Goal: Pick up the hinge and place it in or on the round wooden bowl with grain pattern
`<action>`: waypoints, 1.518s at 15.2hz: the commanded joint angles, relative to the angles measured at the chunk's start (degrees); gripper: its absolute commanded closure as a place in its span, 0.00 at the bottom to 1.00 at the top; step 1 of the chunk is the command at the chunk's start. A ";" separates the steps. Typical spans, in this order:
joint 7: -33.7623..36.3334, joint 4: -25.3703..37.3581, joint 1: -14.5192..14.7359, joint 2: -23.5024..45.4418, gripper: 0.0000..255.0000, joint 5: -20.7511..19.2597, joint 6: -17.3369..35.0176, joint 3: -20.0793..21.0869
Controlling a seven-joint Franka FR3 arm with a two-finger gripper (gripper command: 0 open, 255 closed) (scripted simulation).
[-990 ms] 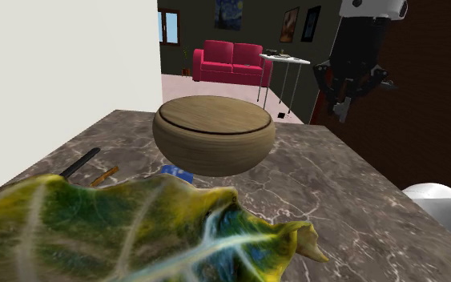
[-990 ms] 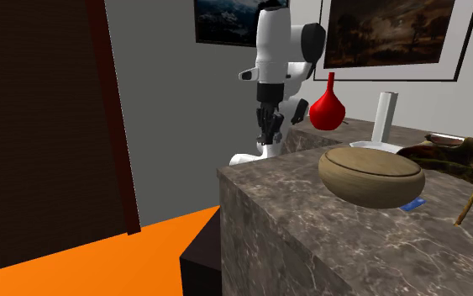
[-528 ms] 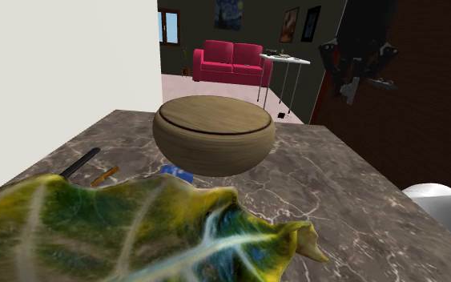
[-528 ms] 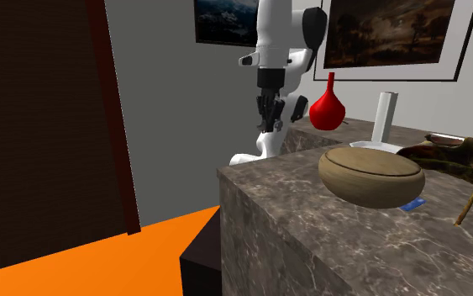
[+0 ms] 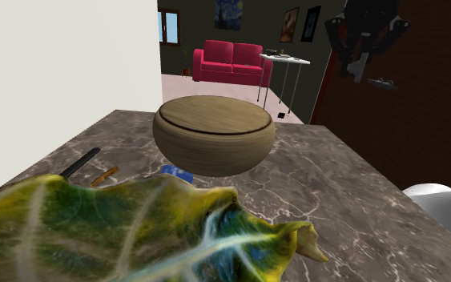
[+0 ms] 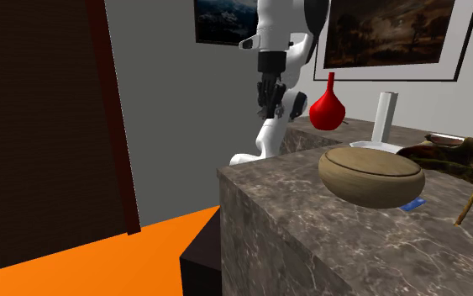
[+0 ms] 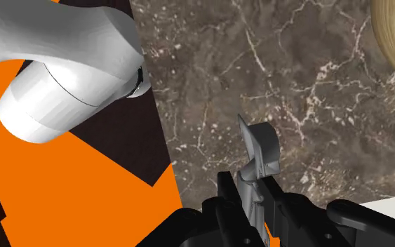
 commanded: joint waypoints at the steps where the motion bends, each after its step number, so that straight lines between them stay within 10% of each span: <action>1: 0.25 2.85 -0.18 1.43 1.00 -0.14 -1.44 -0.01; 16: 21.68 21.06 -5.33 18.40 1.00 7.07 1.82 22.57; 20: 30.60 29.35 -8.15 27.39 1.00 4.41 3.14 34.29; 23: 41.84 37.89 -10.34 40.13 1.00 -5.00 3.78 50.88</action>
